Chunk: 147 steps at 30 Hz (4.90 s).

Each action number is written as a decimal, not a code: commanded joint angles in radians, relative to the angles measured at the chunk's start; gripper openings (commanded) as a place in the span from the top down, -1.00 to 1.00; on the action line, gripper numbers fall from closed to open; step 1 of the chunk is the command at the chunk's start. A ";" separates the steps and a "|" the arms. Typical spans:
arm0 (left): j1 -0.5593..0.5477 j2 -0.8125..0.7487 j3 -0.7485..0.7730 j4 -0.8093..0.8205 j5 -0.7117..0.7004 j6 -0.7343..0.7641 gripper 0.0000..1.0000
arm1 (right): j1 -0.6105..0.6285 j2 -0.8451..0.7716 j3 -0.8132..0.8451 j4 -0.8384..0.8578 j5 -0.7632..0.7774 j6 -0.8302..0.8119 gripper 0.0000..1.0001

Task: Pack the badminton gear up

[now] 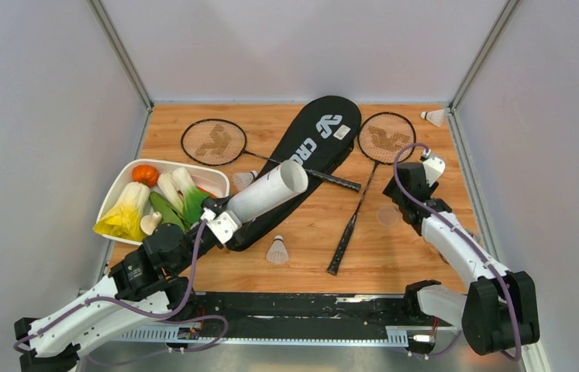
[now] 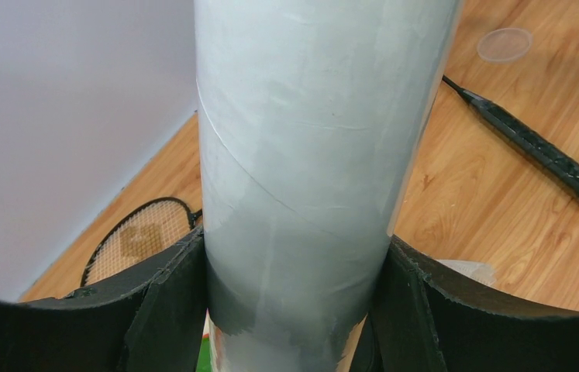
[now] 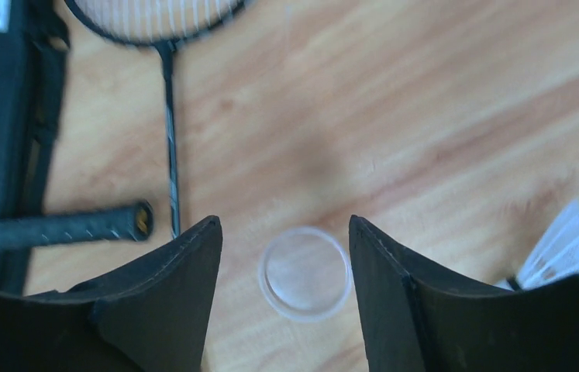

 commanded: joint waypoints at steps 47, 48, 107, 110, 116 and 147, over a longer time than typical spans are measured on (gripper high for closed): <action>0.003 -0.044 -0.026 0.112 0.015 -0.065 0.06 | -0.499 1.326 1.390 0.455 -0.284 -0.119 -1.00; 0.003 -0.045 -0.025 0.112 0.015 -0.064 0.07 | -0.499 1.327 1.398 0.459 -0.281 -0.131 -1.00; 0.003 0.053 -0.035 0.098 -0.087 -0.041 0.07 | -0.336 0.353 0.710 0.373 -1.062 -0.116 1.00; 0.003 0.059 -0.039 0.097 -0.091 -0.040 0.07 | -0.255 0.201 0.682 0.317 -1.113 -0.158 1.00; 0.003 0.062 -0.040 0.092 -0.087 -0.040 0.07 | -0.116 -0.034 0.646 0.275 -1.181 -0.174 1.00; 0.002 0.243 0.080 0.064 0.080 -0.029 0.05 | 0.136 -0.247 0.457 0.137 -1.333 -0.212 1.00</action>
